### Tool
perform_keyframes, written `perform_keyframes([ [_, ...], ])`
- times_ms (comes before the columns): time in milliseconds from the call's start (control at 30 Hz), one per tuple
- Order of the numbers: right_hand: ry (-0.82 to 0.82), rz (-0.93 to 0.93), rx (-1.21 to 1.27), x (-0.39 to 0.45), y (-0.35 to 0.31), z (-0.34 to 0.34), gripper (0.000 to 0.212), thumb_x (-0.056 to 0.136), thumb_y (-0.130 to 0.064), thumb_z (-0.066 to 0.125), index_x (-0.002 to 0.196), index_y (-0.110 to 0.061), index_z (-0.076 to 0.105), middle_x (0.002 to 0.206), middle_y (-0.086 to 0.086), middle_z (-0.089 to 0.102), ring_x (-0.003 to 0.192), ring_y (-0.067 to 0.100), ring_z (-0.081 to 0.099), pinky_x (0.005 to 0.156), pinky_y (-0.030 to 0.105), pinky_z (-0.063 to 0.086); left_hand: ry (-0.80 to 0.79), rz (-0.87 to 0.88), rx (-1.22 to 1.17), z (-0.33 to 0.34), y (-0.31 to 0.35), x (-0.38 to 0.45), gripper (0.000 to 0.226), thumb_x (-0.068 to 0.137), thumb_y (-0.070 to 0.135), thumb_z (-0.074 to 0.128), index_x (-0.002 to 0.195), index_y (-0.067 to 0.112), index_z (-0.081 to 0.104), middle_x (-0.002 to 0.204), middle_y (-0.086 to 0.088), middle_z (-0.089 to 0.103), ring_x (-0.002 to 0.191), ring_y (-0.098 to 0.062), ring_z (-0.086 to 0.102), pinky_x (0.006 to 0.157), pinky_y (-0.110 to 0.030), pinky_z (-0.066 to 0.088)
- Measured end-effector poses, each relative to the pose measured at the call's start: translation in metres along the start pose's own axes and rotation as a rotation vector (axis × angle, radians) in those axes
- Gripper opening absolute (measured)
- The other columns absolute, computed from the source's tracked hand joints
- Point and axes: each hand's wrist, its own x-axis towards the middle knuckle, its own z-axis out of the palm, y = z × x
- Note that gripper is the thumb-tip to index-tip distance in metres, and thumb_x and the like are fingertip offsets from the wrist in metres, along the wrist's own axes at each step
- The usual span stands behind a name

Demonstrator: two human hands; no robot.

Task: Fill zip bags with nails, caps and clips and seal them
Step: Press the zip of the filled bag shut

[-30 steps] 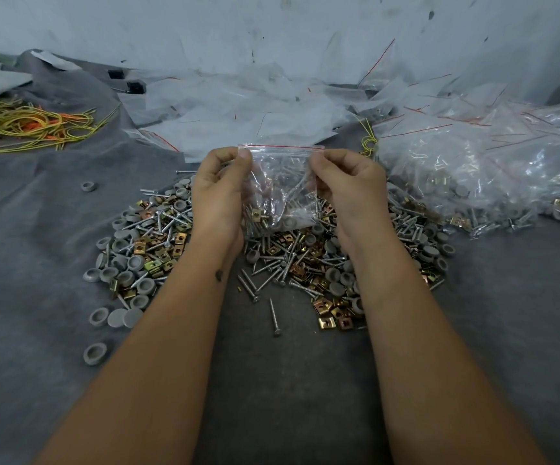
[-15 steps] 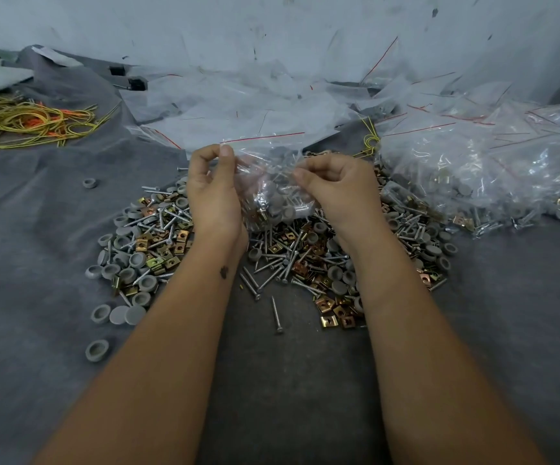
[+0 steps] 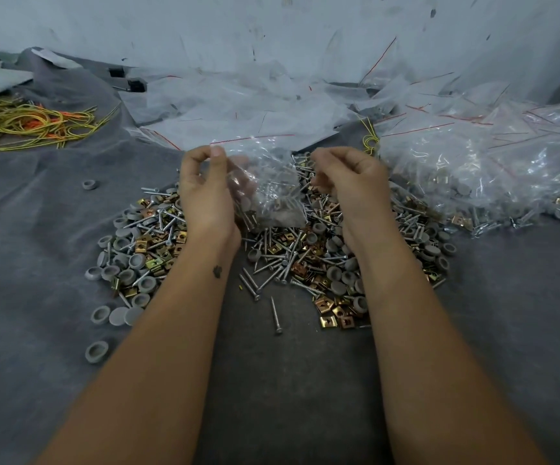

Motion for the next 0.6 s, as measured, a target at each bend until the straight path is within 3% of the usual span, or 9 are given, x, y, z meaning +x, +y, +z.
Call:
perform_keyframes([
  [100,-0.118,-0.047,-0.111,-0.0045,0.0014,0.0078,0.011,0.082,-0.012,0.075,0.083,-0.022,0.071,0.076,-0.005,0.072,0.069,0.003,0.066,0.064,0.015,0.051,-0.036,0.046,0.073,0.0030,-0.0034,-0.0028,0.008,0.100,0.022,0.053,0.092,0.022,0.053,0.068,0.005,0.069,0.049,-0.011,0.057,0.043,-0.024,0.043],
  [233,0.000,-0.074,-0.161,-0.0027,0.0043,0.0090,0.015,0.087,-0.009,0.070,0.079,-0.022,0.069,0.066,-0.005,0.066,0.059,0.006,0.059,0.065,0.027,0.054,-0.021,0.058,0.072,0.0040,-0.0049,-0.0039,0.011,0.100,0.017,0.053,0.089,0.019,0.053,0.063,0.008,0.060,0.044,-0.010,0.046,0.038,-0.022,0.038],
  [333,0.001,-0.058,-0.098,-0.0033,0.0036,0.0083,0.015,0.092,-0.013,0.063,0.081,-0.022,0.070,0.055,-0.008,0.056,0.053,0.006,0.049,0.058,0.023,0.048,-0.051,0.066,0.098,0.0068,-0.0049,-0.0062,0.011,0.100,0.017,0.053,0.089,0.018,0.053,0.064,0.004,0.059,0.045,-0.011,0.045,0.039,-0.021,0.038],
  [500,0.018,-0.069,-0.029,-0.0029,0.0004,0.0082,0.011,0.087,-0.015,0.069,0.079,-0.023,0.071,0.060,-0.011,0.060,0.060,0.006,0.052,0.062,0.020,0.048,-0.077,0.064,0.111,0.0084,-0.0018,-0.0082,0.011,0.099,0.017,0.055,0.089,0.019,0.056,0.063,0.006,0.065,0.046,-0.009,0.054,0.040,-0.021,0.042],
  [600,0.061,-0.082,-0.024,-0.0018,0.0011,0.0077,0.010,0.087,-0.013,0.069,0.079,-0.019,0.071,0.063,-0.008,0.060,0.061,0.006,0.052,0.064,0.023,0.049,-0.084,0.051,0.129,0.0087,-0.0017,-0.0083,0.011,0.098,0.015,0.057,0.087,0.018,0.059,0.066,0.010,0.068,0.053,-0.005,0.059,0.050,-0.026,0.050],
])
